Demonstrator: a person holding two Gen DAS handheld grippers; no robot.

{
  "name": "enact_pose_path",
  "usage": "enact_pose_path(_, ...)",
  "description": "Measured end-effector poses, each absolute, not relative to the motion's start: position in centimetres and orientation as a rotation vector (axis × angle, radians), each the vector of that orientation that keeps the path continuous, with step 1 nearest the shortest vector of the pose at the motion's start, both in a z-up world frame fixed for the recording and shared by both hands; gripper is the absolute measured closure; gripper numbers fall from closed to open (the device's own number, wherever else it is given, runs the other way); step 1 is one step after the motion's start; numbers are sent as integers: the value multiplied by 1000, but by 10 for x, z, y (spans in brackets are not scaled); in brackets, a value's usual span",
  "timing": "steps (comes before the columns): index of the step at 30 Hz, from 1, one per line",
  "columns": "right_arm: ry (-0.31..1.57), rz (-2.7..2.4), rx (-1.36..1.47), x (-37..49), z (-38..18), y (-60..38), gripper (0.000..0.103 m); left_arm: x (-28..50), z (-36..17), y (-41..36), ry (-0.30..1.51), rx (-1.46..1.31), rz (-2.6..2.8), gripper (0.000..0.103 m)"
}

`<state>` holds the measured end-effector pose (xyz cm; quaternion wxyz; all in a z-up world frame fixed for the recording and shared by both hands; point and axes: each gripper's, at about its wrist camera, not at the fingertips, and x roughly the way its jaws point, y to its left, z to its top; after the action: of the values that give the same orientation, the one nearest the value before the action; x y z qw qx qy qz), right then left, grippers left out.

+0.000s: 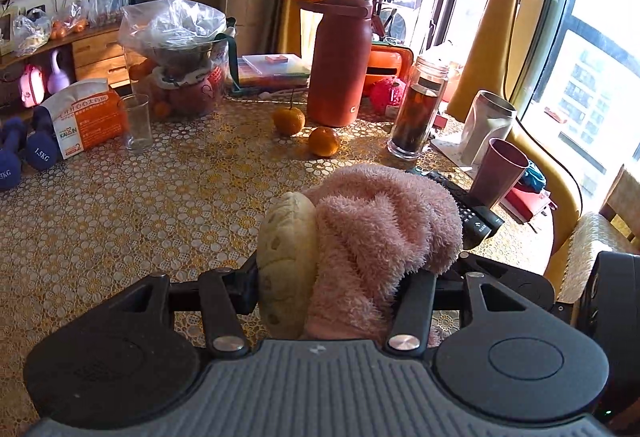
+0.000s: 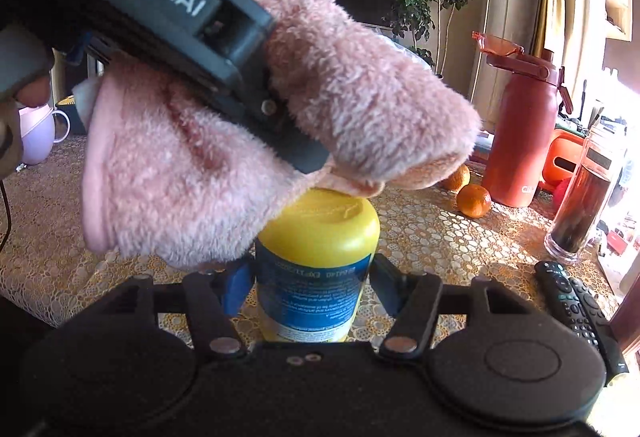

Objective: Organize objects

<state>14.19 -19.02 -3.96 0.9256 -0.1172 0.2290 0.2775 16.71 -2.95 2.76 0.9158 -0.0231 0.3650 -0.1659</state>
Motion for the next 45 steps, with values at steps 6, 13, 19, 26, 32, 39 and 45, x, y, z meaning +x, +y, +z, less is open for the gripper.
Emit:
enact_pose_path(6,469,571,-240,144,-39,-193,41,174,12,-10,787,-87,-273,50)
enact_pose_path(13,473,574,-237,143,-40,-186,41,175,-11,6,843,-75,-205,50)
enact_pose_path(19,477,576,-236,139,-40,-186,41,153,14,-10,722,66,-226,50)
enact_pose_path(26,473,580,-257,138,-41,-184,41,126,13,-57,639,407,-332,50)
enact_pose_path(32,477,582,-249,140,-40,-186,41,136,5,-54,687,386,-357,51)
enact_pose_path(39,470,595,-262,138,-41,-187,41,158,-20,-28,809,259,-330,51)
enact_pose_path(45,471,598,-268,137,-39,-189,39,154,-29,-12,827,230,-277,50)
